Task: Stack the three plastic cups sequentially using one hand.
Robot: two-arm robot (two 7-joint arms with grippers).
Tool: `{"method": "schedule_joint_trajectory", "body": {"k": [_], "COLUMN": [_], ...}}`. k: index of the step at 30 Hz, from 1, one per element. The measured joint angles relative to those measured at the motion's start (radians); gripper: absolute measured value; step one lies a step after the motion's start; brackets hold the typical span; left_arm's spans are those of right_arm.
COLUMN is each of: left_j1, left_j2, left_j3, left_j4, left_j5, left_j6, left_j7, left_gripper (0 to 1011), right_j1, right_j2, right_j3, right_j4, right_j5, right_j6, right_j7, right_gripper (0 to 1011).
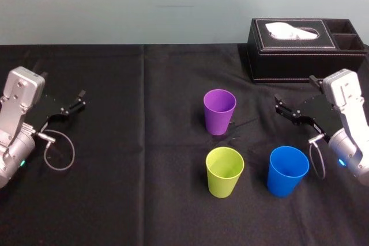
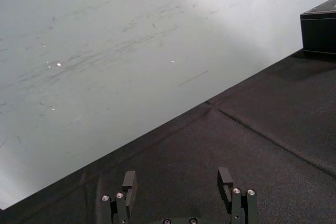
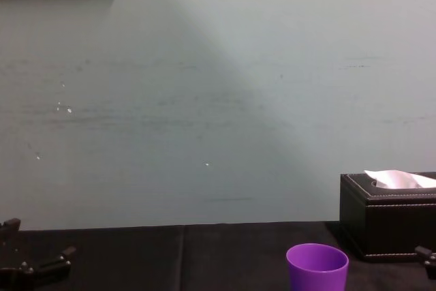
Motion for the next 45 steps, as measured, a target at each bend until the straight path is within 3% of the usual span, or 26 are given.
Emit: {"method": "schedule_joint_trajectory", "body": {"k": [45], "left_j1": [0.0], "left_j2": [0.0], "left_j3": [0.0], "left_j4": [0.0], "left_j5": [0.0], "left_j6": [0.0], "left_j7": [0.0], "left_gripper": [1012], "right_j1": [-0.002], "right_j2": [-0.003], "right_j3": [0.01], "right_j4": [0.006], "right_j5": [-0.002], "right_j6": [0.0], "right_j7": [0.01], "right_gripper": [1000]}}
